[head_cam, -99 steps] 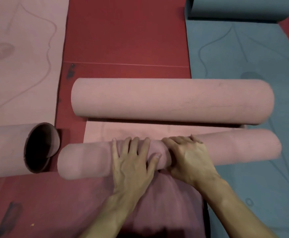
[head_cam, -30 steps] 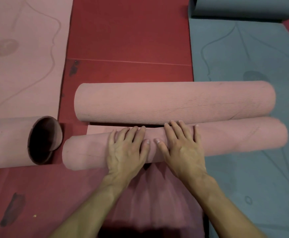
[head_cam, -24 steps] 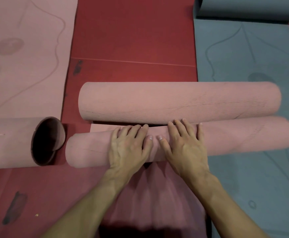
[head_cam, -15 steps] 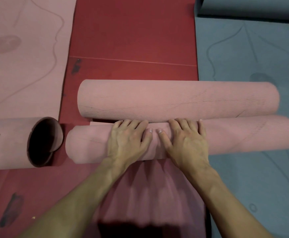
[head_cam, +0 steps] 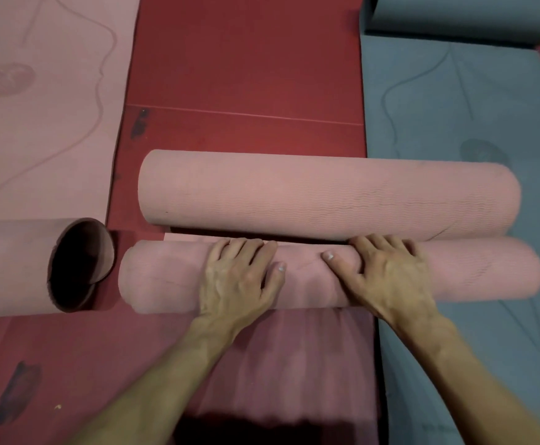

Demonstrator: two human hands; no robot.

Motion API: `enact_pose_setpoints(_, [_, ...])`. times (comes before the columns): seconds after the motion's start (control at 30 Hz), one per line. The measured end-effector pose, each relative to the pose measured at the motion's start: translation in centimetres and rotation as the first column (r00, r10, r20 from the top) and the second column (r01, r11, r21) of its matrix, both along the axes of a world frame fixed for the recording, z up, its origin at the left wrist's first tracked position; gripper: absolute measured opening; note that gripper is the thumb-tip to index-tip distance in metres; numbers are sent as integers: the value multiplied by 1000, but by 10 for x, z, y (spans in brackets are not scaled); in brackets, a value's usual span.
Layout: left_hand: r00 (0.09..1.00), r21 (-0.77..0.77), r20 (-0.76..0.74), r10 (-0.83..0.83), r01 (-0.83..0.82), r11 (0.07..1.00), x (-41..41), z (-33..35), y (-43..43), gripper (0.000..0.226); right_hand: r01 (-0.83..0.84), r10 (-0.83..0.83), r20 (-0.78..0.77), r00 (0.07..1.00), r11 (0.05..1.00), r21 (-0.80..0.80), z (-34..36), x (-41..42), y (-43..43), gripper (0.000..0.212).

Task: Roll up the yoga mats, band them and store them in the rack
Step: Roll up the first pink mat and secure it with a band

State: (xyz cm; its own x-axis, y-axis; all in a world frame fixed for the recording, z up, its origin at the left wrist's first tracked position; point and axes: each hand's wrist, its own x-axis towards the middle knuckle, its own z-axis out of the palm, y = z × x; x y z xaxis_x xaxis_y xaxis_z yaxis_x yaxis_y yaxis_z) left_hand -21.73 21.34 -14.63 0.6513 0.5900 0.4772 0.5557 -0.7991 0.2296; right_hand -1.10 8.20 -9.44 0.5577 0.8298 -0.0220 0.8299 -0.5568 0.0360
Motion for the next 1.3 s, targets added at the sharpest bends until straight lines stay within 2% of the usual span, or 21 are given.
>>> enact_pose_setpoints(0.1, [1000,-4,-8,-6,6,1000,0,-2,-2,36,29,-29,-3,1000,999,17,-6,-8,-7,75])
enact_pose_setpoints(0.33, [993,-44,-114,17,-22,999,10,-3,6,46,80,-82,8,997,985,155,-18,-17,-5,72])
enact_pose_setpoints(0.57, [998,35,-67,-7,9,999,22,-1,25,43,79,-82,5,997,977,199,-23,-45,0,70])
enact_pose_setpoints(0.7, [1000,54,1,-2,2,999,23,-5,27,42,94,-99,31,995,984,152,-17,-39,4,66])
enact_pose_setpoints(0.97, [996,33,-75,-44,47,998,10,-9,9,48,86,-89,22,996,989,124,-19,-42,-16,71])
enact_pose_setpoints(1.3, [998,13,-64,-17,18,1000,18,-1,17,49,76,-75,-20,997,993,88,-10,-39,2,78])
